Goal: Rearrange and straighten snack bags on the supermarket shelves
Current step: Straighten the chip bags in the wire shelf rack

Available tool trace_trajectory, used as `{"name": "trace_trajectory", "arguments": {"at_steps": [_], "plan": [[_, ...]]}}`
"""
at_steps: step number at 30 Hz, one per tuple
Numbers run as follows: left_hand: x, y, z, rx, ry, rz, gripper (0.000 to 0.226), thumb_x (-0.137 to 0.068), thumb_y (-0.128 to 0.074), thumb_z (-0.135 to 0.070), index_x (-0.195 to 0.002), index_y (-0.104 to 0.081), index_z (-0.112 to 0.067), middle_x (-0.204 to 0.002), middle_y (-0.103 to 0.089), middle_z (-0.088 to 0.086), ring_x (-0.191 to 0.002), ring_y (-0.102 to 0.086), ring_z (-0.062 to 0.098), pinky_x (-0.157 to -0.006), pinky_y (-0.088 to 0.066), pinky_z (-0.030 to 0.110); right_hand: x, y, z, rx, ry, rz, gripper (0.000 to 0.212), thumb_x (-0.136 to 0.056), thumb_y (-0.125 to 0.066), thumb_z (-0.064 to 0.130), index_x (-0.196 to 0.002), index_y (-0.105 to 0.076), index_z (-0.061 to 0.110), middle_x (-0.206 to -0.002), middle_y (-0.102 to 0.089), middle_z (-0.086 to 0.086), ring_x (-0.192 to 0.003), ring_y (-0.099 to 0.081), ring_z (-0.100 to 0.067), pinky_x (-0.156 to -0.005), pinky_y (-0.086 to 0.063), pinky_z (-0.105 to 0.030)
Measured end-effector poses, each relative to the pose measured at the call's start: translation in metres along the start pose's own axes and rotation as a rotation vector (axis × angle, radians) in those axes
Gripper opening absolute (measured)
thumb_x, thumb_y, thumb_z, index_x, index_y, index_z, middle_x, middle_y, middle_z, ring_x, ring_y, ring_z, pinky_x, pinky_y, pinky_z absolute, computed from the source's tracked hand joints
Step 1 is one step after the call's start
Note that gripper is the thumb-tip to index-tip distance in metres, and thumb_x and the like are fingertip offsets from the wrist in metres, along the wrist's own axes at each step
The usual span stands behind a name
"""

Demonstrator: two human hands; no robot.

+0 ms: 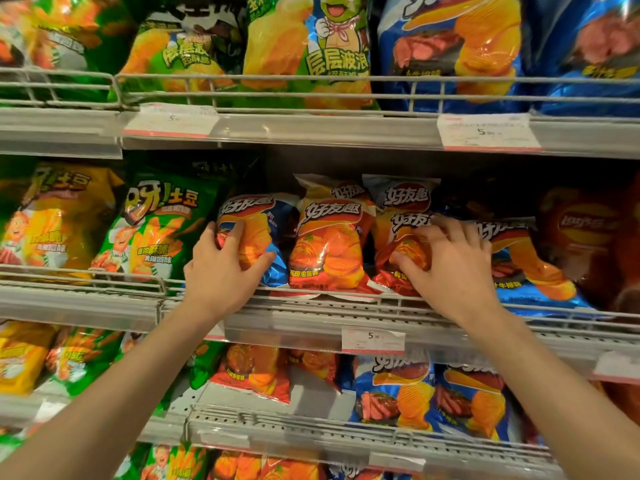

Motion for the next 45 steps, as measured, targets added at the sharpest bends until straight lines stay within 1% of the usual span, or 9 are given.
{"name": "trace_trajectory", "arguments": {"at_steps": [3, 5, 12, 18, 22, 25, 29, 36, 45], "plan": [[0.001, -0.002, -0.003, -0.027, -0.014, -0.029, 0.087, -0.091, -0.049, -0.073, -0.161, -0.022, -0.030, -0.168, -0.014, 0.013, -0.154, -0.016, 0.034, -0.122, -0.025, 0.056, 0.000, -0.006, -0.015, 0.027, -0.189, 0.217, 0.091, -0.087, -0.039, 0.083, -0.151, -0.041, 0.018, -0.160, -0.035, -0.015, -0.143, -0.038, -0.041, -0.113, -0.037, -0.056], [0.002, -0.002, -0.004, -0.031, -0.020, -0.037, 0.087, -0.091, -0.049, -0.072, -0.161, -0.022, -0.029, -0.168, -0.015, 0.014, -0.154, -0.017, 0.033, -0.122, -0.025, 0.056, 0.001, -0.009, -0.017, -0.015, -0.186, 0.281, 0.094, -0.086, -0.034, 0.086, -0.150, -0.041, 0.017, -0.157, -0.040, -0.016, -0.138, -0.045, -0.041, -0.110, -0.043, -0.054], [0.003, -0.001, -0.001, -0.008, -0.018, -0.019, 0.088, -0.090, -0.050, -0.073, -0.161, -0.022, -0.030, -0.168, -0.015, 0.012, -0.153, -0.020, 0.034, -0.120, -0.028, 0.057, -0.003, -0.001, -0.021, -0.223, -0.148, 0.242, 0.075, -0.087, -0.064, 0.066, -0.142, -0.054, 0.017, -0.136, -0.062, -0.011, -0.122, -0.059, -0.031, -0.100, -0.052, -0.043], [0.005, 0.002, 0.000, 0.015, -0.037, -0.026, 0.088, -0.089, -0.052, -0.072, -0.161, -0.023, -0.029, -0.168, -0.015, 0.013, -0.153, -0.016, 0.034, -0.121, -0.027, 0.058, -0.002, 0.001, -0.024, -0.351, -0.202, 0.221, 0.072, -0.091, -0.064, 0.059, -0.146, -0.050, 0.014, -0.136, -0.062, -0.010, -0.122, -0.060, -0.032, -0.100, -0.052, -0.043], [0.006, 0.002, -0.002, 0.011, -0.041, -0.026, 0.087, -0.090, -0.052, -0.070, -0.161, -0.023, -0.028, -0.167, -0.016, 0.014, -0.153, -0.019, 0.035, -0.120, -0.028, 0.057, -0.003, 0.014, -0.034, -0.398, -0.173, 0.146, 0.052, -0.097, -0.051, 0.061, -0.125, -0.067, 0.020, -0.095, -0.069, 0.005, -0.095, -0.064, -0.022, -0.080, -0.049, -0.034], [0.006, 0.002, -0.002, 0.007, -0.040, -0.025, 0.088, -0.090, -0.052, -0.071, -0.161, -0.023, -0.028, -0.167, -0.016, 0.014, -0.152, -0.022, 0.036, -0.119, -0.030, 0.056, -0.009, 0.025, -0.062, -0.110, -0.222, 0.019, 0.047, -0.096, -0.059, 0.050, -0.125, -0.067, 0.013, -0.125, -0.066, -0.016, -0.119, -0.055, -0.040, -0.096, -0.047, -0.046], [0.008, 0.002, -0.005, 0.007, -0.031, -0.027, 0.087, -0.091, -0.053, -0.068, -0.161, -0.023, -0.027, -0.167, -0.017, 0.015, -0.151, -0.023, 0.037, -0.119, -0.031, 0.056, -0.003, 0.021, -0.093, 0.067, -0.375, 0.273, 0.075, -0.087, -0.065, 0.060, -0.146, -0.047, 0.018, -0.162, -0.029, -0.014, -0.145, -0.030, -0.040, -0.118, -0.028, -0.052], [0.011, 0.007, -0.007, 0.019, -0.058, -0.050, 0.086, -0.092, -0.058, -0.061, -0.161, -0.026, -0.021, -0.167, -0.017, 0.017, -0.153, -0.016, 0.036, -0.121, -0.026, 0.052, -0.001, 0.024, -0.091, 0.054, -0.344, 0.223, 0.057, -0.089, -0.071, 0.043, -0.140, -0.056, 0.021, -0.153, -0.038, -0.013, -0.130, -0.047, -0.044, -0.109, -0.037, -0.052], [0.008, 0.004, -0.012, 0.128, -0.101, -0.116, 0.077, -0.094, -0.068, -0.043, -0.156, -0.036, -0.012, -0.161, -0.029, 0.018, -0.149, -0.025, 0.035, -0.119, -0.028, 0.053, 0.006, 0.022, -0.094, -0.030, -0.320, 0.148, 0.048, -0.089, -0.071, 0.032, -0.136, -0.062, 0.022, -0.154, -0.040, -0.014, -0.128, -0.048, -0.047, -0.110, -0.037, -0.054]]}}
Point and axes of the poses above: each hand's wrist, its own x-axis away from the middle knuckle, its own y-axis out of the back of the hand, z = x × y, the point moved 2 cm from there along -x, towards the middle knuckle
